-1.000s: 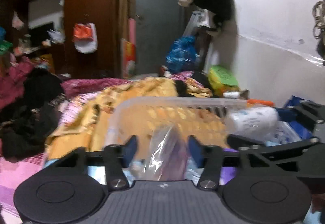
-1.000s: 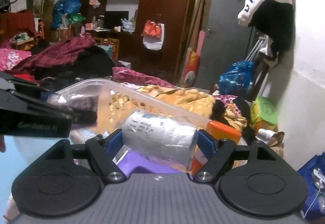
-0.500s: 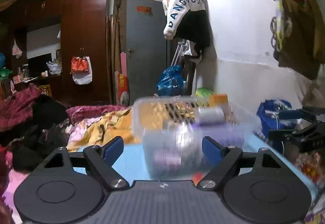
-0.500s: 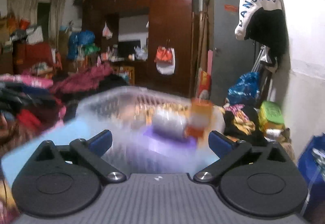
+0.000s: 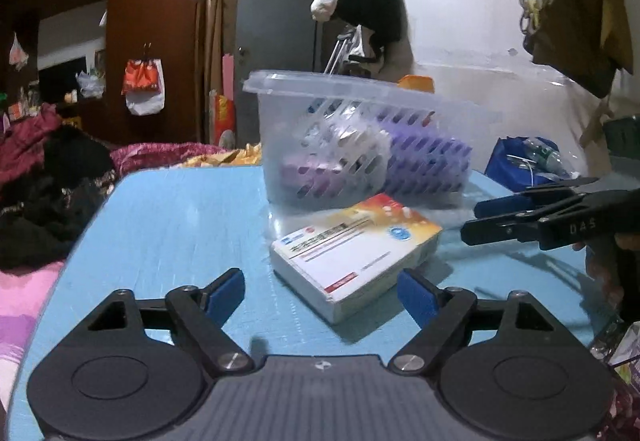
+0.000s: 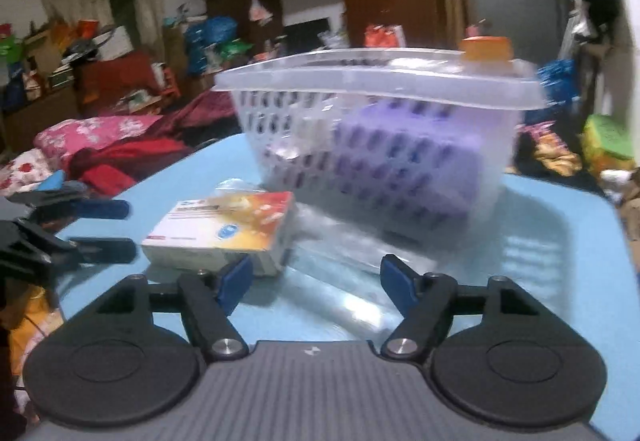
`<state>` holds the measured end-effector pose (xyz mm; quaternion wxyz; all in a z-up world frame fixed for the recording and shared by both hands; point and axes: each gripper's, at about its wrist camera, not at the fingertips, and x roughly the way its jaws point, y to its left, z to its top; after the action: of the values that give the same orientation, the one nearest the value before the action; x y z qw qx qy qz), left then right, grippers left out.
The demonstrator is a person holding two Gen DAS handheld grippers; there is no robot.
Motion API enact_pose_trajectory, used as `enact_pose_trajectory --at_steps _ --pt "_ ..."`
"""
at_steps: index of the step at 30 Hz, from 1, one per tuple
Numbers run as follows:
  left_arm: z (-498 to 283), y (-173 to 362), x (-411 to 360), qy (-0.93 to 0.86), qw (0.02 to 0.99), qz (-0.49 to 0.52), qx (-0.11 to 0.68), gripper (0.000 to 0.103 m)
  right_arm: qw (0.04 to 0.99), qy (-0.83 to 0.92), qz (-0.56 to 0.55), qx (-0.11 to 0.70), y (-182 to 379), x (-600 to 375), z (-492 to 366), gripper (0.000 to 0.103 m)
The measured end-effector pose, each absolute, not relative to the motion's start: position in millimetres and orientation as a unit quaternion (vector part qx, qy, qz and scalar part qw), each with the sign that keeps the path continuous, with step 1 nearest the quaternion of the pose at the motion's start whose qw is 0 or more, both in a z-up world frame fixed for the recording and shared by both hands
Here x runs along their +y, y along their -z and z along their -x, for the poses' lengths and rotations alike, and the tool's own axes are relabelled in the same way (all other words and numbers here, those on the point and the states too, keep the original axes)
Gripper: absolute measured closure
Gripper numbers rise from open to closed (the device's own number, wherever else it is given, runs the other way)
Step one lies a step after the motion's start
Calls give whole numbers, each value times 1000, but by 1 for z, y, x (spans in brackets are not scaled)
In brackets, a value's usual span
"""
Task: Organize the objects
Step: 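Grasp the medicine box with the left tool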
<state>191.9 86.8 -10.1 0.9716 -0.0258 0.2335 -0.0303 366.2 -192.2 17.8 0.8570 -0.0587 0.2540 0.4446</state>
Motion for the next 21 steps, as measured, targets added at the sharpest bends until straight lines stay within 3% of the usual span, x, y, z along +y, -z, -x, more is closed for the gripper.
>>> enact_pose_trajectory --at_steps 9,15,21 --pt "-200 30 82 53 970 20 237 26 829 -488 86 259 -4 -160 -368 31" --pt "-202 34 78 59 970 16 237 38 812 -508 111 265 -1 -148 -365 32" --pt "-201 34 77 55 970 14 236 44 805 -519 111 266 -1 -146 -364 44"
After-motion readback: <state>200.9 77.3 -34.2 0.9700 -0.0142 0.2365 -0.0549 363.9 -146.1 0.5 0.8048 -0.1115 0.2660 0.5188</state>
